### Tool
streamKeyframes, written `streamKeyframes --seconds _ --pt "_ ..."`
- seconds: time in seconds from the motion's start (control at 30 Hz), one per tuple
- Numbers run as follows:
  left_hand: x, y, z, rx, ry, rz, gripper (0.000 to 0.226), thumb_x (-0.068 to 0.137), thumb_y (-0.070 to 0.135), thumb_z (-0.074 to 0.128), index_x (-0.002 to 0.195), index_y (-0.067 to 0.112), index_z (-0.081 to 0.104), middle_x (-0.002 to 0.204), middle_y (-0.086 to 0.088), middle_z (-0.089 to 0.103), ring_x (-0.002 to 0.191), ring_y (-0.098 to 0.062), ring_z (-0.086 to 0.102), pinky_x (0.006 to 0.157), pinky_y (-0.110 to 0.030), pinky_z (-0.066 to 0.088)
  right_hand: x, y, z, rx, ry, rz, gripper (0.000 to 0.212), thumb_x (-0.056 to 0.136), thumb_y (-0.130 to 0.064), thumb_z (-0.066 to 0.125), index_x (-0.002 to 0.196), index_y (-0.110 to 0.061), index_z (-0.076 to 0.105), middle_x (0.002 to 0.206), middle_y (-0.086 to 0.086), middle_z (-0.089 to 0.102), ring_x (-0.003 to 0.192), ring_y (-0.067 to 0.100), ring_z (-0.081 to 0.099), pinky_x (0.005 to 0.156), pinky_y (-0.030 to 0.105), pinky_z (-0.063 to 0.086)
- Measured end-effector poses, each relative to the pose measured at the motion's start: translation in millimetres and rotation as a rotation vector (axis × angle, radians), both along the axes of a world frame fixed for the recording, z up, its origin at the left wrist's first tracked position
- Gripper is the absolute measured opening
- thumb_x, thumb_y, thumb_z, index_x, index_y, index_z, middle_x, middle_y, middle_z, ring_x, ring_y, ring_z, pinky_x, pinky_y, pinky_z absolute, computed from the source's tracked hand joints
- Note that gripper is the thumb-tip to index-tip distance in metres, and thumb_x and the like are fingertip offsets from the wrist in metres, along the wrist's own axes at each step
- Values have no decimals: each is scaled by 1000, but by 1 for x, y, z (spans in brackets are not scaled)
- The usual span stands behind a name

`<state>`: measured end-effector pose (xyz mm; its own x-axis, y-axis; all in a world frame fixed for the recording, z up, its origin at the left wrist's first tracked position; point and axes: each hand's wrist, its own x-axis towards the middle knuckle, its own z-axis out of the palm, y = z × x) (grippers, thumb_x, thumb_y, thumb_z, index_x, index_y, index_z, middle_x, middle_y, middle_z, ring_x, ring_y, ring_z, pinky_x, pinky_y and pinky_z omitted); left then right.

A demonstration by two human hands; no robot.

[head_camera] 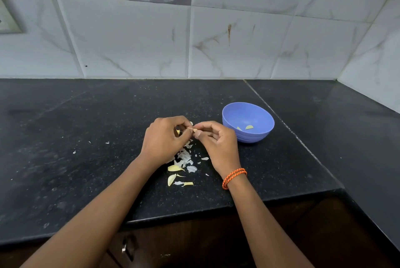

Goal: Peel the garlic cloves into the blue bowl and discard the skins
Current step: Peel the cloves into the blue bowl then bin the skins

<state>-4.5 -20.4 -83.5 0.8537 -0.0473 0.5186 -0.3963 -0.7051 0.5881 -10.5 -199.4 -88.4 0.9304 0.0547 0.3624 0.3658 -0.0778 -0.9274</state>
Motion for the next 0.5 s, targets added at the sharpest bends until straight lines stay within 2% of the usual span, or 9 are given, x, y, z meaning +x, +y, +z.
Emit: streamKeyframes --seconds 0.13,0.27,0.43,0.5 --pt "1 -1 -2 5 12 2 8 95 33 78 88 36 76 72 28 69 63 2 63 57 -23 37 1 -1 0 -15 6 -13 14 91 2 78 103 -5 80 98 3 81 92 14 79 82 21 59" --pt "4 1 -2 -6 -8 48 7 91 35 83 88 37 78 77 24 72 66 -2 67 59 -25 45 1 -3 -1 -2 -18 -79 25 90 2 79 111 -12 78 99 1 79 92 13 77 83 23 60" --pt "5 2 -2 21 15 91 15 83 41 91 82 38 77 75 26 69 67 0 62 58 -24 39 0 -4 0 38 -38 -104 34 89 1 80 117 -17 75 97 3 76 86 16 74 78 28 62" --pt "5 3 -3 19 30 64 20 80 46 93 82 38 74 75 26 70 66 -2 64 58 -24 41 -1 -3 0 35 -39 -96 36 89 1 80 119 -17 74 99 3 74 85 16 73 79 30 62"
